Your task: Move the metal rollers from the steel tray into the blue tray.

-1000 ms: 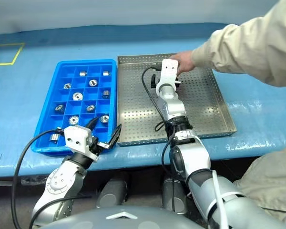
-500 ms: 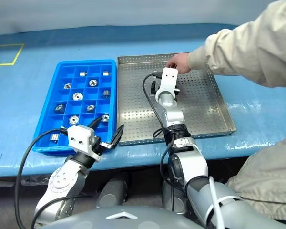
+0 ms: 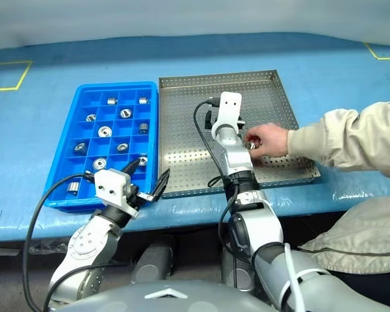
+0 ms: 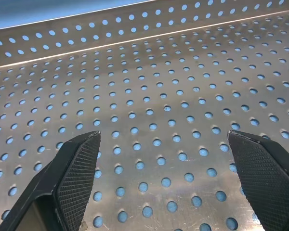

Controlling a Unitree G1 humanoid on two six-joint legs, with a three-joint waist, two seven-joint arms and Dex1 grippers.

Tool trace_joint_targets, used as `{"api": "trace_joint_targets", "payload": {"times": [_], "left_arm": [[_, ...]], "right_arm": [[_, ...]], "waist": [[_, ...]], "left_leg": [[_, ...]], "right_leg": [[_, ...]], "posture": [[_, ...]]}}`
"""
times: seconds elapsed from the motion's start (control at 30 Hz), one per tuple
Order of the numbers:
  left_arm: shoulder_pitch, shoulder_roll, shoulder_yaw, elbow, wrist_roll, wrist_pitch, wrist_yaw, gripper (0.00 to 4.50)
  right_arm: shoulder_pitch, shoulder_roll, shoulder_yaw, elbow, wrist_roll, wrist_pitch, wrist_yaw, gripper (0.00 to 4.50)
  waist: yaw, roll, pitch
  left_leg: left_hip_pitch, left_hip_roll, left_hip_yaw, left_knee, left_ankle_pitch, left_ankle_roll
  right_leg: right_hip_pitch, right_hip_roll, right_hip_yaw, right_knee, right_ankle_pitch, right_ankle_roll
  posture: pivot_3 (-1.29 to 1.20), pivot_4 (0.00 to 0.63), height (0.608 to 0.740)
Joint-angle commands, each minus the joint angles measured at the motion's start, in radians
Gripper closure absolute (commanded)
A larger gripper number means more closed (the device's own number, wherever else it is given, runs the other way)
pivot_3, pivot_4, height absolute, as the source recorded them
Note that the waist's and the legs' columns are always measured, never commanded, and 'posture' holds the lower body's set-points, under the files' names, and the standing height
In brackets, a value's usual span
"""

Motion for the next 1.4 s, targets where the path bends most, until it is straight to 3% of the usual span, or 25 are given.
{"api": "trace_joint_targets", "payload": {"times": [0.03, 0.37, 0.7, 1.4], "left_arm": [[-0.010, 0.004, -0.010, -0.016, -0.003, -0.006, -0.005, 0.00], [-0.029, -0.009, 0.000, 0.005, 0.000, -0.013, 0.013, 0.00], [-0.049, -0.005, 0.007, 0.026, 0.004, -0.017, 0.020, 0.00], [-0.059, 0.008, 0.006, 0.031, 0.006, -0.010, 0.015, 0.00]], "right_arm": [[0.000, -0.011, 0.045, -0.077, -0.055, -0.019, -0.015, 0.05], [0.032, 0.024, -0.017, -0.159, -0.052, 0.032, -0.168, 0.05], [0.188, 0.073, 0.032, -0.396, -0.131, 0.161, -0.305, 0.05], [0.410, 0.105, 0.120, -0.652, -0.162, 0.392, -0.251, 0.05]], "waist": [[0.000, 0.000, 0.000], [-0.002, 0.000, 0.000], [-0.020, 0.000, 0.000], [-0.037, 0.000, 0.000]], "left_leg": [[0.000, 0.000, 0.000, 0.000, 0.000, 0.000], [0.000, 0.000, 0.000, 0.000, 0.000, 0.000], [-0.001, 0.000, 0.000, 0.000, 0.000, 0.000], [-0.001, 0.000, 0.000, 0.001, 0.000, 0.000]], "right_leg": [[0.000, 0.000, 0.000, 0.000, 0.000, 0.000], [0.000, 0.000, 0.000, 0.000, 0.000, 0.000], [0.000, 0.000, 0.000, 0.000, 0.000, 0.000], [-0.001, 0.000, 0.000, 0.000, 0.000, 0.000]], "posture": [[0.26, 0.150, 0.740], [0.23, 0.150, 0.740], [0.18, 0.150, 0.740], [0.18, 0.150, 0.740]]}}
